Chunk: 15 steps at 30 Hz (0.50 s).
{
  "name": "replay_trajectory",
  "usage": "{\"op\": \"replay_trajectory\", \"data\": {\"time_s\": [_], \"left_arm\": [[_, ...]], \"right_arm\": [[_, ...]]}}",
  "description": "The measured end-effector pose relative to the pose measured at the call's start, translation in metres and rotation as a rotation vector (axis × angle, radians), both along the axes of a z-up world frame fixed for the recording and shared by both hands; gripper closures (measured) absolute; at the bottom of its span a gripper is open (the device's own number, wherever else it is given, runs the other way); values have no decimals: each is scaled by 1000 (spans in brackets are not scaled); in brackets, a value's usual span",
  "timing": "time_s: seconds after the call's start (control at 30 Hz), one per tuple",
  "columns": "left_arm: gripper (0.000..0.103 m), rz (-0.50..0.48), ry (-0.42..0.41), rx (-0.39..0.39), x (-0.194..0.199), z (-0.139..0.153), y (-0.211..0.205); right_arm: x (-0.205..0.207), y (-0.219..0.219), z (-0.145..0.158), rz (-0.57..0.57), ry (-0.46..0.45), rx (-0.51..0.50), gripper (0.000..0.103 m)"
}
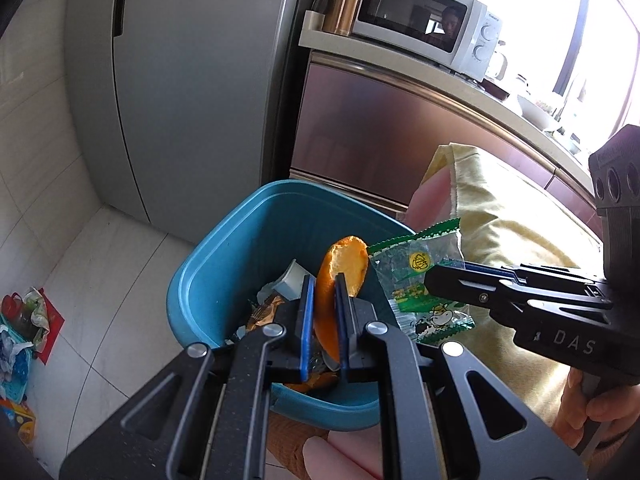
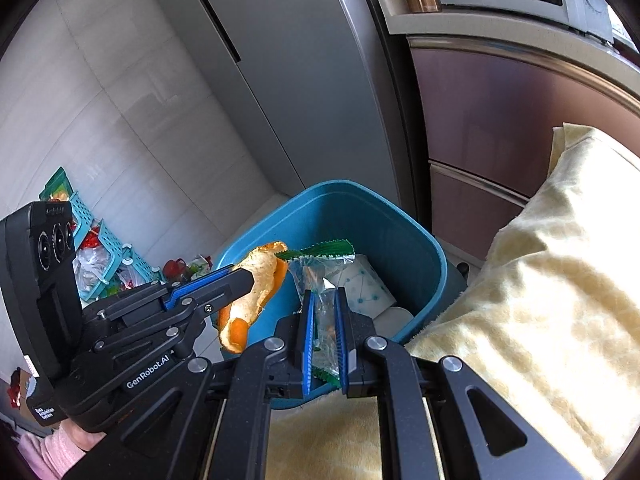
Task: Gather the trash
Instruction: 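Open both tools to drop the peel and wrapper into the bin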
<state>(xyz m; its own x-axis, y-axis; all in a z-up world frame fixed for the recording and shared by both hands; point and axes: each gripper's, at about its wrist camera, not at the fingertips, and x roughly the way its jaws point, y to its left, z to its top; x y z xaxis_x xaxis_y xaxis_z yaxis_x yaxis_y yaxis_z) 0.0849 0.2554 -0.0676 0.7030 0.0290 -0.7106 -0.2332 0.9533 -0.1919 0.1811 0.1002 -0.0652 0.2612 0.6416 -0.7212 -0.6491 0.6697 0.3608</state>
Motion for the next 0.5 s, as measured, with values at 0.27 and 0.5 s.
{"op": "replay_trajectory", "data": {"time_s": [0.27, 0.5], "left_arm": [[92, 8, 17, 4, 5, -9, -1], [91, 13, 37, 4, 10, -17, 0]], "right_arm": [[5, 9, -3, 4, 15, -22, 94], [9, 20, -8, 13, 40, -50, 93]]}}
